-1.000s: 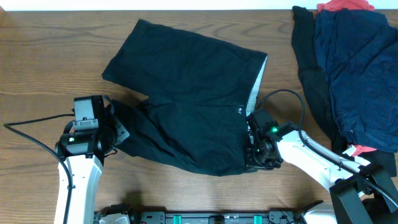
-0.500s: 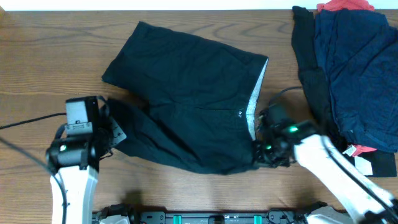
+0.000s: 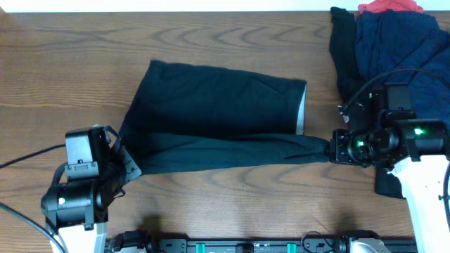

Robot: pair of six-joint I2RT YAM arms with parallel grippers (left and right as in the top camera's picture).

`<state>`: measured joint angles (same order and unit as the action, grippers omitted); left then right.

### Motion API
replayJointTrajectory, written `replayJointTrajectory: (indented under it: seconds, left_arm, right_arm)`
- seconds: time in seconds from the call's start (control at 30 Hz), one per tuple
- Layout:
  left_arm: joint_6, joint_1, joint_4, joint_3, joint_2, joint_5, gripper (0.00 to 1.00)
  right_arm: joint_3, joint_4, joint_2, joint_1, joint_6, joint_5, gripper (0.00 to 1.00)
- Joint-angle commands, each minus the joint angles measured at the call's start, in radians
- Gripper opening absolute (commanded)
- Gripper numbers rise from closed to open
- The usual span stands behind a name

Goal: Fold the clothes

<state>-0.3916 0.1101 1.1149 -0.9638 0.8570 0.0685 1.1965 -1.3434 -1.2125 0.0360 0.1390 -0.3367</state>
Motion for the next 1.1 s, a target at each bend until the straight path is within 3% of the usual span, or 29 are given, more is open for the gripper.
replayJointTrajectory:
  seconds: [0.0, 0.3, 0.53, 0.83, 1.07]
  left_arm:
    - [0.014, 0.006, 0.029, -0.055, -0.034, -0.054, 0.06]
    - [0.017, 0.006, 0.154, -0.21, -0.1, -0.051, 0.06]
    - [0.016, 0.006, 0.154, -0.219, -0.102, -0.051, 0.06]
    - [0.016, 0.006, -0.025, -0.218, 0.005, -0.051, 0.06]
    - [0.017, 0.006, -0.188, -0.218, 0.22, -0.051, 0.06]
  right_arm:
    - [0.048, -0.03, 0.008, -0.03, -0.071, 0.072, 0.01]
    - [0.048, -0.101, 0.016, -0.029, -0.085, 0.085, 0.01]
    - [0.041, -0.053, 0.016, -0.028, -0.085, 0.077, 0.01]
    - [-0.017, 0.164, -0.028, -0.029, -0.066, 0.078, 0.01]
    - [-0.017, 0.368, -0.116, -0.027, -0.066, 0.078, 0.01]
